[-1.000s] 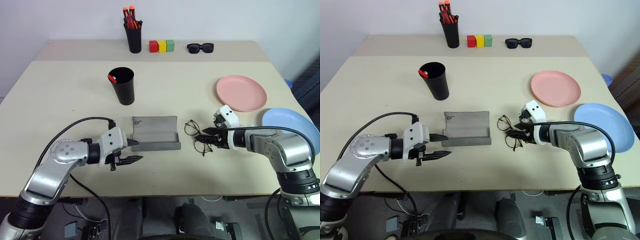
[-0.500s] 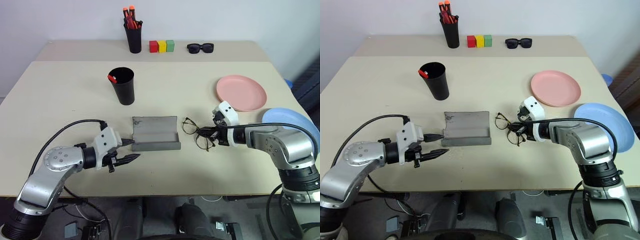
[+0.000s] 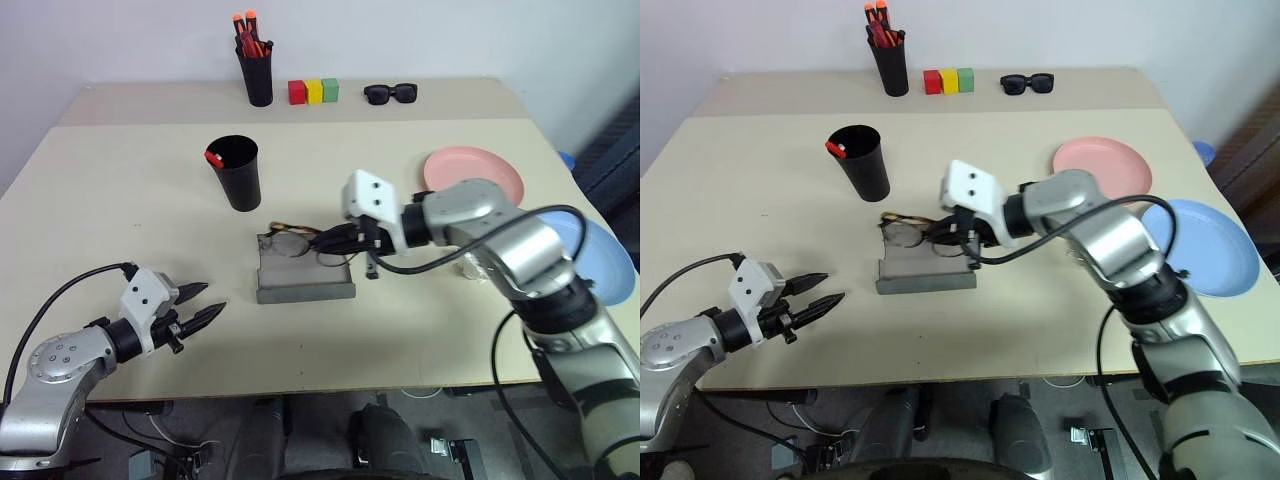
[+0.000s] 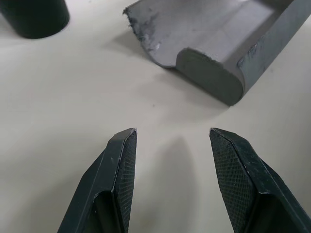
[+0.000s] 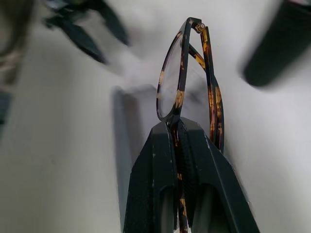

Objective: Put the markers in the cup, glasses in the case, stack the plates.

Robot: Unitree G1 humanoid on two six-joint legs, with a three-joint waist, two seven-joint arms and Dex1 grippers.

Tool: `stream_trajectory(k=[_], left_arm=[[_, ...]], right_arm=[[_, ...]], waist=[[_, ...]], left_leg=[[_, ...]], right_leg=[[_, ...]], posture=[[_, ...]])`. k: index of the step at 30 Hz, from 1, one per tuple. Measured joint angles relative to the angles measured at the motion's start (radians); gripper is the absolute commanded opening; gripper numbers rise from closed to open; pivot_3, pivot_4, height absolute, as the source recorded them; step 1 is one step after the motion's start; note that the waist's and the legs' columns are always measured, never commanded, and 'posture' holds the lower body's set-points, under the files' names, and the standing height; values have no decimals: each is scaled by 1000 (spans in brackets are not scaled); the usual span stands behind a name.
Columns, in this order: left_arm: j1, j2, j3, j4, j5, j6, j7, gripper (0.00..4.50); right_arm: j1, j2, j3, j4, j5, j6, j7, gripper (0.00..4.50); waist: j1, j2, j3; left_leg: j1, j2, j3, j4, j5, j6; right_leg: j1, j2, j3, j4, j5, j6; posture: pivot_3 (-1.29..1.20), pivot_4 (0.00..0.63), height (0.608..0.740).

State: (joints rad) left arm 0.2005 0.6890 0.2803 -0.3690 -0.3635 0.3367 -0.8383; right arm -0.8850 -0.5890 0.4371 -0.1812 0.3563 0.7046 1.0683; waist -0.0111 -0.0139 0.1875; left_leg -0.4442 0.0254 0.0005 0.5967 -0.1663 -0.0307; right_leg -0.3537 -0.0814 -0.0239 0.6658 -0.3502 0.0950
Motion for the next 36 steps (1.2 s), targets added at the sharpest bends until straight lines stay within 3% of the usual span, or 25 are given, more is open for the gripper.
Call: stream_trajectory(k=[7,14,16,17,18,25,30,36], left_arm=[[25,-3,22,-120,-47,32,39,2424],[57,-1,43,-196,-99,75,54,2424],[62,0,43,-196,-98,76,55,2424],[62,0,43,-196,-98,76,55,2424],[62,1,43,-196,-98,76,55,2424],[-104,-38,32,-116,-125,132,118,2424],[-299,-91,-59,-55,-141,230,190,23],[-554,-169,-237,89,-54,314,287,23]], right_arm=[[-59,98,72,251,-87,-72,86,10],[-58,112,73,316,-108,-60,154,10],[-57,114,73,325,-118,-55,163,697],[-57,114,73,325,-119,-55,166,764],[-57,116,73,325,-119,-55,168,1372],[-17,132,-4,270,-132,-91,107,1440],[67,83,-74,125,-124,-101,70,1509],[187,24,-131,-12,-127,-76,-8,1509]], waist=[[-5,0,0],[-8,0,0],[-8,0,0],[-8,0,0],[-8,0,0],[2,0,0],[1,0,0],[4,-1,0]], left_leg=[[0,0,0,-1,0,0],[0,0,1,-1,0,0],[0,0,1,-2,0,0],[0,0,1,-2,0,0],[0,0,1,-1,0,0],[-1,0,1,-1,0,-1],[0,0,1,0,0,-1],[0,0,2,0,1,-1]], right_leg=[[0,0,1,0,0,0],[1,0,2,1,0,-1],[-1,0,2,1,0,-1],[-1,0,2,0,0,-1],[-1,0,2,0,0,-1],[-2,0,2,0,1,-1],[3,3,1,1,1,0],[2,5,1,3,1,1]], posture=[[0,150,740],[0,150,740],[0,150,740],[0,150,740],[0,150,740],[0,150,740],[0,150,740],[0,150,740]])
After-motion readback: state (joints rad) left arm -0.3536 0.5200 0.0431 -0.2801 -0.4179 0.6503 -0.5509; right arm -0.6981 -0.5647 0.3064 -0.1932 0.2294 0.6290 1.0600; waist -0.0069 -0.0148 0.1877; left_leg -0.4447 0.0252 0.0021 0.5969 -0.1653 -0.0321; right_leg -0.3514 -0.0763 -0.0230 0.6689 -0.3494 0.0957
